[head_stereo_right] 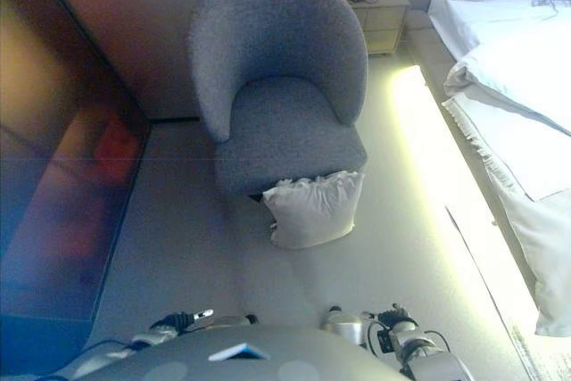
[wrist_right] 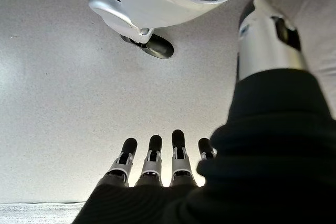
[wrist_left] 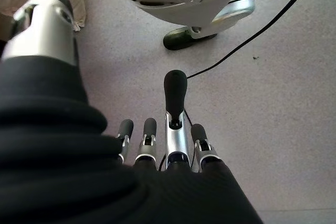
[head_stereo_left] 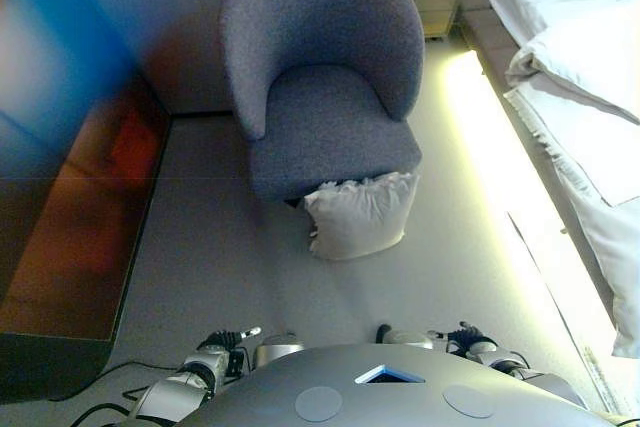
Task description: Pick up the cushion and take it to the sofa
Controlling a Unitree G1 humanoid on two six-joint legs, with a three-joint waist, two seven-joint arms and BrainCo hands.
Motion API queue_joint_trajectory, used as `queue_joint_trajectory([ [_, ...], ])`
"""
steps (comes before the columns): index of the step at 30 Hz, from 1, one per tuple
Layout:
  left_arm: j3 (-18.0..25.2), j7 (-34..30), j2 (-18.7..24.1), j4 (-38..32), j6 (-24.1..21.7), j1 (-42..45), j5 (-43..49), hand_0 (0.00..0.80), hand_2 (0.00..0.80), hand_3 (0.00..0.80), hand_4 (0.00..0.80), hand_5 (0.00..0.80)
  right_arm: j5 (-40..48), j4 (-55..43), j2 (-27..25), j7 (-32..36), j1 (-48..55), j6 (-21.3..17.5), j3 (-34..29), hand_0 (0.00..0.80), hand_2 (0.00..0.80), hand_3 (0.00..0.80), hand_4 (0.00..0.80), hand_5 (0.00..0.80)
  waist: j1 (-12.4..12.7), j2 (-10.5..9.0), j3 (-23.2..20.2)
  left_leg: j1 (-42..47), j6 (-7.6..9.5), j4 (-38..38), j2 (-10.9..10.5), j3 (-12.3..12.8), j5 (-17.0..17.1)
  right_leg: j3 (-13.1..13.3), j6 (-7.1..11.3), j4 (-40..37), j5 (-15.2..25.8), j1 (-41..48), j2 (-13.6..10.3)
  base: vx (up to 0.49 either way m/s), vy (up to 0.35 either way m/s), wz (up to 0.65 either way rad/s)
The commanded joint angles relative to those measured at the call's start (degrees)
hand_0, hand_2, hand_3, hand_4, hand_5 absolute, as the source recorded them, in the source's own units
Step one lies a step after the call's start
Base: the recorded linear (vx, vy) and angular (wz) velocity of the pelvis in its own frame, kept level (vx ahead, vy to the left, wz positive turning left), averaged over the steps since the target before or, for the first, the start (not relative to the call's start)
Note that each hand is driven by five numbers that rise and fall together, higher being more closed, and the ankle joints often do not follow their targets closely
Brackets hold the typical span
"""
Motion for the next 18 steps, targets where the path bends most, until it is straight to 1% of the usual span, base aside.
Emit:
queue_joint_trajectory([
  [1, 1.5, 0.0, 0.6, 3.3, -0.2, -4.4, 0.7, 0.000, 0.000, 0.000, 0.000, 0.000, 1.0, 2.8, 0.3, -0.7, -4.8, -0.7, 0.1, 0.000, 0.000, 0.000, 0.000, 0.000, 0.3, -3.16, 1.9, 0.3, 1.25, 0.5, -0.7, -0.2, -3.9, -1.2, 2.10, 0.8, -3.4, 2.0, -2.0, 0.000, 0.000, 0.00],
  [6, 1.5, -1.4, 0.5, 3.3, 0.4, -4.4, 0.1, 0.000, 0.000, 0.000, 0.000, 0.000, 1.0, 2.8, 0.5, -0.6, -4.7, -0.8, 0.1, 0.000, 0.000, 0.000, 0.000, 0.000, 0.3, -3.30, 1.7, 0.7, 1.54, 0.3, -1.1, -0.3, -4.3, -1.1, 2.39, 0.9, -3.4, 2.2, -2.3, 0.014, 0.013, 0.01],
  [12, 1.0, -0.5, 0.6, 3.3, 0.0, -4.3, 2.0, 0.000, 0.000, 0.000, 0.000, 0.000, 1.3, 2.9, 0.7, -0.2, -4.6, -0.7, 0.2, 0.000, 0.000, 0.000, 0.000, 0.000, 0.3, -3.45, 1.6, 0.9, 1.86, 0.2, -1.3, -0.1, -4.7, -1.2, 2.63, 0.9, -3.2, 2.1, -2.5, 0.000, -0.005, 0.00],
  [18, 0.0, -0.7, 0.8, 2.9, 0.5, -4.6, 2.6, 0.000, 0.000, 0.000, 0.000, 0.000, 1.1, 3.0, 0.8, 0.1, -4.8, -0.6, 0.5, 0.000, 0.000, 0.000, 0.000, 0.000, -0.1, -3.22, 1.9, 0.9, 1.87, 0.2, -1.1, 0.4, -4.7, -1.1, 2.31, 1.1, -3.7, 2.2, -1.7, 0.002, -0.052, 0.00],
])
